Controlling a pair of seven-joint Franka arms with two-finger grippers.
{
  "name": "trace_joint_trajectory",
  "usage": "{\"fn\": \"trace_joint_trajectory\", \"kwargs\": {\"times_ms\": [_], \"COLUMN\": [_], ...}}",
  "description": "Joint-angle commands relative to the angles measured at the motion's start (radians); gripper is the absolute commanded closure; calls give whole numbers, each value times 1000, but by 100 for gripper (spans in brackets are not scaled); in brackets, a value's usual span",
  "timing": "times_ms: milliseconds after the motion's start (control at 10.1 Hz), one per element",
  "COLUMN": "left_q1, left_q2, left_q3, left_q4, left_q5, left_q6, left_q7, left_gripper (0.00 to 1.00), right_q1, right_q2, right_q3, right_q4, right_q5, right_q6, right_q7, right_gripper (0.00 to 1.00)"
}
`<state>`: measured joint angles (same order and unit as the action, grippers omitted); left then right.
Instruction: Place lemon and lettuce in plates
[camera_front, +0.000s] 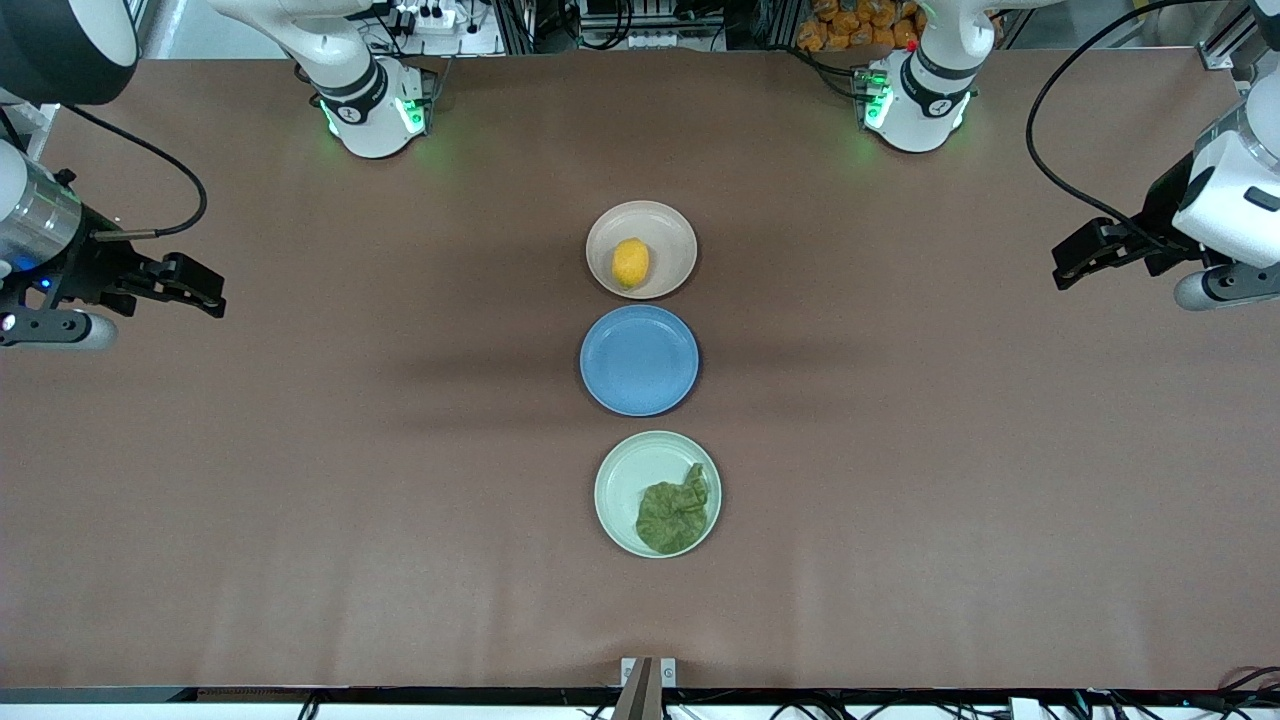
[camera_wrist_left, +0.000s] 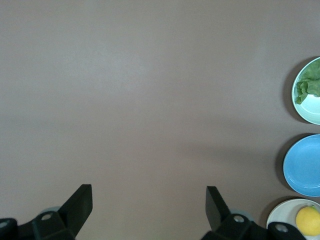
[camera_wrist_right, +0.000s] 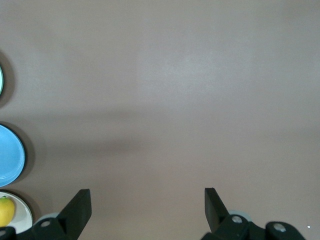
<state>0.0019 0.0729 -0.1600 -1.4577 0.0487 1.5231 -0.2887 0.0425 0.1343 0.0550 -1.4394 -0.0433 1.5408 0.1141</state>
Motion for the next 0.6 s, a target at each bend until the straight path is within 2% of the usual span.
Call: {"fn": "trace_joint_trajectory", "kwargs": {"times_ms": [0,496], "left_q1": [7,16], "left_q2": [-13,-9], "left_q3": [-3,0], "left_q4": [-15,-15], "left_q5": [-16,-16], "left_q6": [-23,-20], "left_q7": [23,123], "left_gripper": [0,0], "right_q1": [-9,-7], "right_q2": [-28,-33], "right_q3": [3,3], "right_q4": [-32,-38], "right_q5": [5,13], "right_q6": [4,2], "right_q7": [6,6], "right_gripper": [0,0]}}
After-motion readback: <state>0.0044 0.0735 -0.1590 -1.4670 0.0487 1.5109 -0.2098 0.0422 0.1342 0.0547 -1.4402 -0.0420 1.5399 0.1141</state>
